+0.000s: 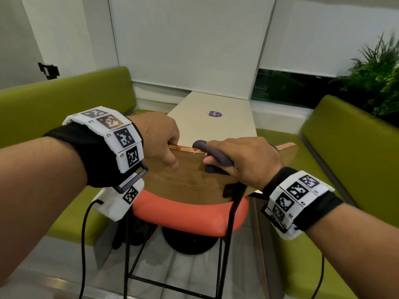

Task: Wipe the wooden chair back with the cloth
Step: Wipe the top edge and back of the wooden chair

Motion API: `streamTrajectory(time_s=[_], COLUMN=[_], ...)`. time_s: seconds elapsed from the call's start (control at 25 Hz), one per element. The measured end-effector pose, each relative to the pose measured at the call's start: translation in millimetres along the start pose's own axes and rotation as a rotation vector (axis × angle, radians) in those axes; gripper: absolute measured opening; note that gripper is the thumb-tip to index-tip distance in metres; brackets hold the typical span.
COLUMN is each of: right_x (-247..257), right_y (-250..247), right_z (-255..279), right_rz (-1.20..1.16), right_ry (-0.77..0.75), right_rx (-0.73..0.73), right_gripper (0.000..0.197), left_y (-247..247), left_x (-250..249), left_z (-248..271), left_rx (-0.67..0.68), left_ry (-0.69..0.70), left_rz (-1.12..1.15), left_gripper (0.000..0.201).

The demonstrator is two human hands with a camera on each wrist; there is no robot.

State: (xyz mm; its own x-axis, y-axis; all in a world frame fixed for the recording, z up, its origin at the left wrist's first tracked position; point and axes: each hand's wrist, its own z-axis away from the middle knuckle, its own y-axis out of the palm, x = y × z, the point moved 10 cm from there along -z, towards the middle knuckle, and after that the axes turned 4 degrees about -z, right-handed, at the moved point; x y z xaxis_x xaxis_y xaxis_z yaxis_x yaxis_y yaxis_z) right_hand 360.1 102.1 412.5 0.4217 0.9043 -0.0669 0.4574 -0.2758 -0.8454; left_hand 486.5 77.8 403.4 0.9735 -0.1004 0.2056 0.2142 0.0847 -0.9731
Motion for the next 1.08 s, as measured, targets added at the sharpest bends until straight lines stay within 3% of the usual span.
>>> streamTrajectory(time_s=[0.08,0.16,0.24,0.32,0.52,0.72,0.84,0.96,1.08], right_x=[-5.5,-6.7,-0.9,5.5,2.2,-2.6,-7.1,-2.0,-2.0], right_y=[-3.9,8.7,28.6,43.3,36.1,30.8,12.0,22.0,39.8], right_z=[-4.4,-9.8,-15.2,-19.7,-24.6,-19.7,-19.1,-20.5,-21.2], right_rz=[-0.106,-0.138,0.058,0.235,0.177,0.201,-0.010,-0.058,0.037], right_ry=[0.031,0.066,0.051,0.005,0.072,0.180,0.211,0.144,0.116], right_rx=[0.053,0.243,0.436,0.532,0.428,0.195,0.061,0.279,0.510], right_gripper=[0.044,0.047,0.065,0.076,0.050,0.078,0.065,0.048,0.054], left_y=[-1.7,-3.3,-2.9,-1.8,-1.0,-1.8,-2.2,-2.5,-2.4], left_x=[5.9,9.2,9.3,10.3,9.3,7.9,11.2,13.0,14.4], left_z=[2.5,3.8,3.6,2.4,-0.2,3.8,8.9,10.6,10.3], left_rx=[-0.008,-0.016,-0.017,-0.018,-0.021,-0.032,-0.033,-0.045,-0.051], left_ry=[-0.011,-0.019,-0.012,-0.009,0.015,0.035,0.025,0.014,0.007], left_rz=[0.001,0.007,-0.004,-0.005,0.005,0.013,0.002,0.006,0.001], left_gripper=[0.044,0.043,0.043,0.043,0.040,0.039,0.037,0.035,0.035])
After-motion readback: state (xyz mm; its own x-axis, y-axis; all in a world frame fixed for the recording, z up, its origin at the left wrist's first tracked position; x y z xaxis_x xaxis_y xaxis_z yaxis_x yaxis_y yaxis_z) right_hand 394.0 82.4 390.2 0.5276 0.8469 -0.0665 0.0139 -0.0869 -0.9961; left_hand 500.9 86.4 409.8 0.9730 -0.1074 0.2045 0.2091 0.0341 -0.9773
